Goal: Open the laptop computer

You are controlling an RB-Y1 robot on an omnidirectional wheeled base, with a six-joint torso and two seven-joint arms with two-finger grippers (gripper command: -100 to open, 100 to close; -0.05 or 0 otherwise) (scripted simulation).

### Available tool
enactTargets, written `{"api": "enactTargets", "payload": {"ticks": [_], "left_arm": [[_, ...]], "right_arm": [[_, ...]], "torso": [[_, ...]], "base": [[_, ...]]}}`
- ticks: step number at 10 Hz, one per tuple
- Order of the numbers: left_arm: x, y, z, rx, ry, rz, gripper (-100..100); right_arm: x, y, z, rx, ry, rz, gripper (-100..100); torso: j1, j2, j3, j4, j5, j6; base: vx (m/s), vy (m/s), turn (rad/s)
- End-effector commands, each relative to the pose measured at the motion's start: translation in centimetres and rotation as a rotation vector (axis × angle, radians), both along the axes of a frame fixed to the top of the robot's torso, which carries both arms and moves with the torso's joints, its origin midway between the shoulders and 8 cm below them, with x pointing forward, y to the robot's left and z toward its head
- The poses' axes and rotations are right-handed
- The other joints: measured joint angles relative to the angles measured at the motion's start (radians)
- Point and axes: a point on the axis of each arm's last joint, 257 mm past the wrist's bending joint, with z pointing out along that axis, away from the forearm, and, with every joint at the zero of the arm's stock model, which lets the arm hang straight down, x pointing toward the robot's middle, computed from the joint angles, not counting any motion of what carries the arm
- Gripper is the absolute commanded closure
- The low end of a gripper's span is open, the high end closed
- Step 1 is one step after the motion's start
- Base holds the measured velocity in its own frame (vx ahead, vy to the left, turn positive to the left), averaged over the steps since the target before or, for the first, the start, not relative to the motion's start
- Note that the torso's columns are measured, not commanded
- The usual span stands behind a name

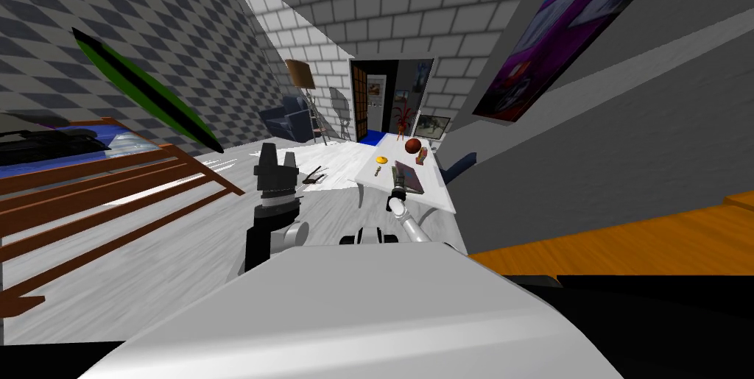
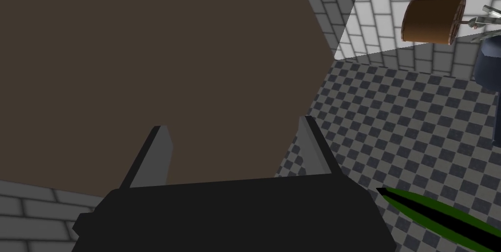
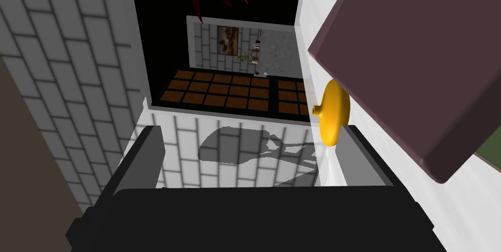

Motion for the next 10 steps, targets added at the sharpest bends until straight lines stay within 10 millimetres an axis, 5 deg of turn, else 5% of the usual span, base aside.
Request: {"api": "enactTargets", "payload": {"ticks": [1,4,5,10], "left_arm": [[0.0,0.0,0.0,0.000,0.000,0.000,0],[0.0,0.0,0.0,0.000,0.000,0.000,0],[0.0,0.0,0.0,0.000,0.000,0.000,0],[0.0,0.0,0.0,0.000,0.000,0.000,0]], "right_arm": [[1.9,0.8,1.5,-0.001,0.004,0.022,-100],[2.6,1.0,2.3,0.000,0.001,0.033,-100],[2.7,1.0,2.3,-0.002,0.002,0.035,0],[2.7,1.0,2.3,-0.002,0.002,0.035,0]], "torso": [[0.003,0.001,0.001,0.001,0.001,-0.001],[0.004,0.004,0.003,0.002,0.001,-0.001],[0.003,0.003,0.002,0.002,0.001,-0.001],[0.004,0.004,0.003,0.002,0.001,-0.001]], "base": [[-0.046,0.013,-0.061],[-0.031,0.012,-0.047],[0.000,0.000,0.000],[0.000,0.000,0.000]]}}
